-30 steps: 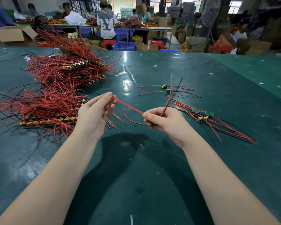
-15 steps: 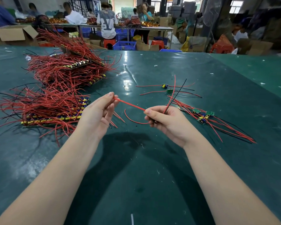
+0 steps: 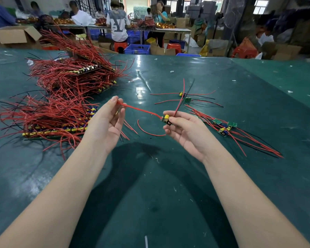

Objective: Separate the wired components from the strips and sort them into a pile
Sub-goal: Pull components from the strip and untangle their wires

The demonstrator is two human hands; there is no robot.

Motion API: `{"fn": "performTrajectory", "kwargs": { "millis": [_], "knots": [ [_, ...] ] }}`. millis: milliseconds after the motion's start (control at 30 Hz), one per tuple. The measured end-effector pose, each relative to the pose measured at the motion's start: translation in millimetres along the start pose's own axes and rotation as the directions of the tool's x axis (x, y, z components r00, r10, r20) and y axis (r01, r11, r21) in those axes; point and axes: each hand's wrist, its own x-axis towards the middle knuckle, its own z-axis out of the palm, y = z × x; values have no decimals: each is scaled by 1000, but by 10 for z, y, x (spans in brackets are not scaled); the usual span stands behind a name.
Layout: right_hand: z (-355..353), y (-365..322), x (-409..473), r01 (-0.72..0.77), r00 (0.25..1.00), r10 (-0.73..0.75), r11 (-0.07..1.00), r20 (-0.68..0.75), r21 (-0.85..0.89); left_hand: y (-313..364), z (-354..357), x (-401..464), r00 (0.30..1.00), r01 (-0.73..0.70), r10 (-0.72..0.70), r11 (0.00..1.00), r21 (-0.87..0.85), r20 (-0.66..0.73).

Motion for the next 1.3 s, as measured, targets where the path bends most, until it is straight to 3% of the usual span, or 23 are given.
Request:
{"fn": "performTrajectory", "kwargs": {
  "millis": [167, 367, 600, 833, 1000, 1300],
  "knots": [
    [-17, 20, 20, 26, 999, -24, 999, -40, 29, -57, -2, 26, 1000, -5, 5, 1000, 14, -10],
    [21, 53, 8, 50, 998, -50, 999, -37, 14, -169, 4, 14, 994, 0, -13, 993, 120, 105],
    [75, 121, 4, 100, 994, -99, 995, -46, 30, -304, 37, -65, 957, 76, -156, 949, 306, 246],
    [110, 164, 1, 125, 991, -125, 992, -38, 1, -349, 63, -128, 968, -24, -47, 960, 279, 246],
    [125, 182, -16, 156, 987, -159, 983, -18, -98, -364, 34, -149, 969, -151, 47, 889, 433, 242],
    [165, 228, -30, 211, 974, -223, 944, -21, -253, -392, 42, -171, 959, -209, 81, 850, 483, 271]
  ]
}}
